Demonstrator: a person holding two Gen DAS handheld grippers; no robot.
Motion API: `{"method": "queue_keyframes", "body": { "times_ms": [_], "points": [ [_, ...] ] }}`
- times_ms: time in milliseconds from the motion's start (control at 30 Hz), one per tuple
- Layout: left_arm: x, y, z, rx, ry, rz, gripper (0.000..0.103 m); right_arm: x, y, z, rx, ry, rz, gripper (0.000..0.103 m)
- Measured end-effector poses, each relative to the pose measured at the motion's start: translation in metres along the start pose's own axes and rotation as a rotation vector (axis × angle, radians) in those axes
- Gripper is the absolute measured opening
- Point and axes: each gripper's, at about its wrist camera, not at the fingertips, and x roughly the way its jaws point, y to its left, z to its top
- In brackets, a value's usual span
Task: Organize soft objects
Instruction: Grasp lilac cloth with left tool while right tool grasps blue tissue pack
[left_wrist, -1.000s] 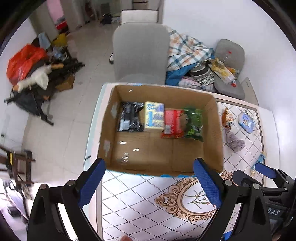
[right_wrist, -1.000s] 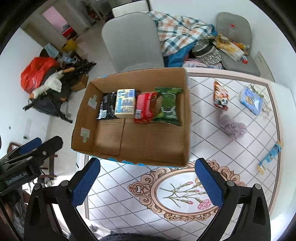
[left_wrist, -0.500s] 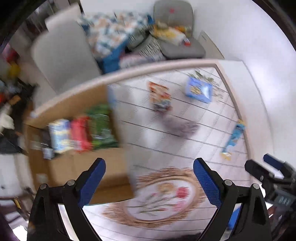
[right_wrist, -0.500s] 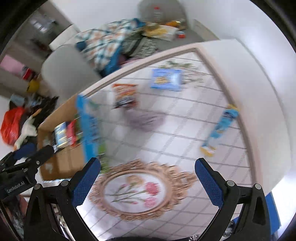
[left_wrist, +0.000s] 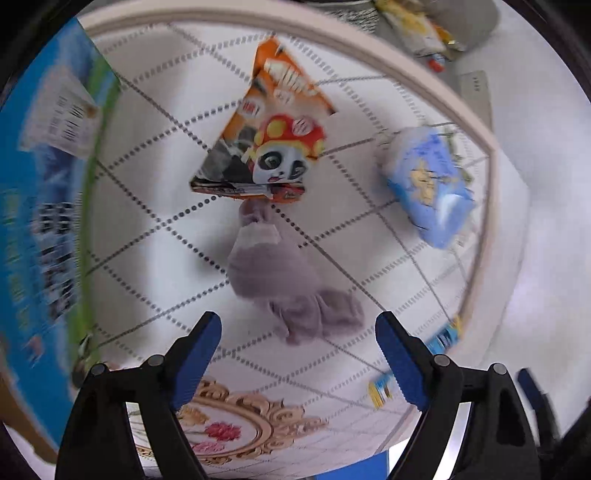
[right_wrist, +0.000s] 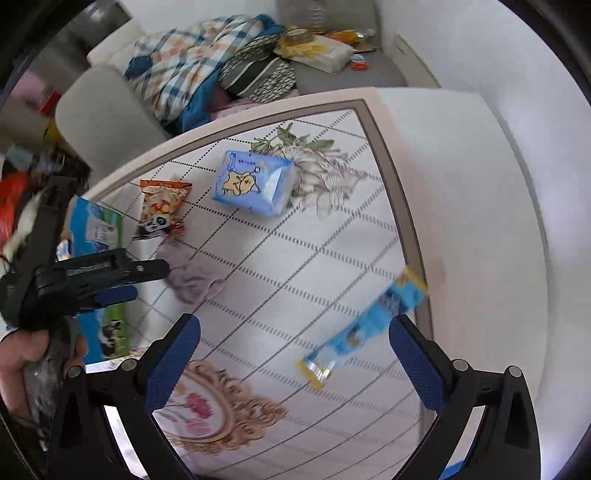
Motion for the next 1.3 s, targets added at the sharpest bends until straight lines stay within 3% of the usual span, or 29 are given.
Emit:
{"method": "queue_keyframes", "body": {
  "times_ms": [267,333,400,500,600,733,933,1000,1133,1300],
  "points": [
    [0.029,0.011,-0.001,-0.09,0.013,-0.009,0.084,0.059,0.037,0.073,-0.315,0.092,-0.051,0.103],
    [0.027,0.01,-0.003,-0.09,-0.019,0.003,0.074,0.077,0.05,0.087,-0.409,0.113,-0.083,0.103],
    [0.025,0.007,-0.006,-0.066,-0.026,-0.009,0.04,0.096,0.06,0.1,-0.476,0.144,-0.116,0.103],
    [0.022,0.006,-0.011,-0.049,-0.035,0.012,0.038,0.122,0.073,0.118,-0.551,0.188,-0.13,0.103],
    [0.015,0.008,-0.016,-0.012,-0.07,0.071,0.038,0.144,0.085,0.131,-0.596,0.231,-0.098,0.103],
    [0.01,0.017,-0.014,-0.013,-0.063,0.086,0.038,0.167,0.098,0.136,-0.654,0.282,-0.07,0.103],
    [0.01,0.001,-0.007,0.028,-0.075,0.119,0.038,0.189,0.098,0.14,-0.608,0.346,-0.066,0.101],
    [0.014,0.005,-0.006,0.038,-0.079,0.127,0.038,0.187,0.095,0.141,-0.581,0.331,-0.07,0.096],
    [0.015,-0.007,-0.005,0.081,-0.102,0.167,0.038,0.178,0.08,0.141,-0.49,0.341,-0.069,0.071],
    [0.01,-0.024,-0.003,0.138,-0.139,0.213,0.036,0.174,0.067,0.126,-0.419,0.353,-0.078,0.064]
  ]
}}
